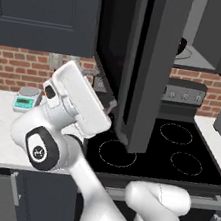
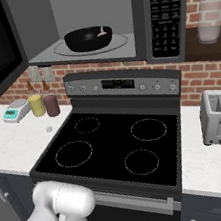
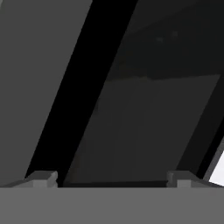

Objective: Pick the garlic from the sink and place it in the bowl. Then pick the bowl and place it in the microwave. Then close the microwave door and press the start button.

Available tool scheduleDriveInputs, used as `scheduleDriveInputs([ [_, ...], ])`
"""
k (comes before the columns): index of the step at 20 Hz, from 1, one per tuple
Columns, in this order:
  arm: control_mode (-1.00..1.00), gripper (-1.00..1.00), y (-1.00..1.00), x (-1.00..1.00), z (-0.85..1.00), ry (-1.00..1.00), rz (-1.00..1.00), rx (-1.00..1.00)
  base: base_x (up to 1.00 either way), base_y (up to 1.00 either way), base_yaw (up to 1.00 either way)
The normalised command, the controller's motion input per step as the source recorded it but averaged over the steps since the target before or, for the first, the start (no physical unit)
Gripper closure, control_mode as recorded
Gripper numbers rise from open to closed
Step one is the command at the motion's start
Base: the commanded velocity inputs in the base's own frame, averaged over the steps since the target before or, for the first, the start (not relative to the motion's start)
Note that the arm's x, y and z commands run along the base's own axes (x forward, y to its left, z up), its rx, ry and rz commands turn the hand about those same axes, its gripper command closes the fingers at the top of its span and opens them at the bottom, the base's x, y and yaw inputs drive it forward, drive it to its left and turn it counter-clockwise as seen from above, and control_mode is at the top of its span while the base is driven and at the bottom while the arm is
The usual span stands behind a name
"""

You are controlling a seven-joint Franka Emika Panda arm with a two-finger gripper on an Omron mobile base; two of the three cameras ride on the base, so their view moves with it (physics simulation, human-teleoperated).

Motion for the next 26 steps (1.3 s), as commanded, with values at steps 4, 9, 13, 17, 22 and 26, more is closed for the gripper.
scheduleDriveInputs([
  [4, -1.0, -1.0, -0.74, -0.14, 0.31, -0.07, 0.21, 0.1, 0.0, 0.0, 0.0],
  [9, -1.0, -1.0, -0.79, 0.0, 0.22, -0.06, 0.25, 0.07, 0.0, 0.0, 0.0],
  [13, -1.0, -1.0, -0.77, 0.0, 0.07, -0.03, 0.26, 0.07, 0.0, 0.0, 0.0],
  [17, -1.0, -1.0, -0.69, 0.23, 0.0, 0.0, 0.24, 0.07, 0.0, 0.0, 0.0],
  [22, -1.0, -1.0, -0.54, 0.92, 0.0, 0.0, 0.26, 0.12, 0.0, 0.0, 0.0],
  [26, -1.0, -1.0, -0.44, 1.0, 0.0, 0.0, 0.31, 0.13, 0.0, 0.0, 0.0],
])
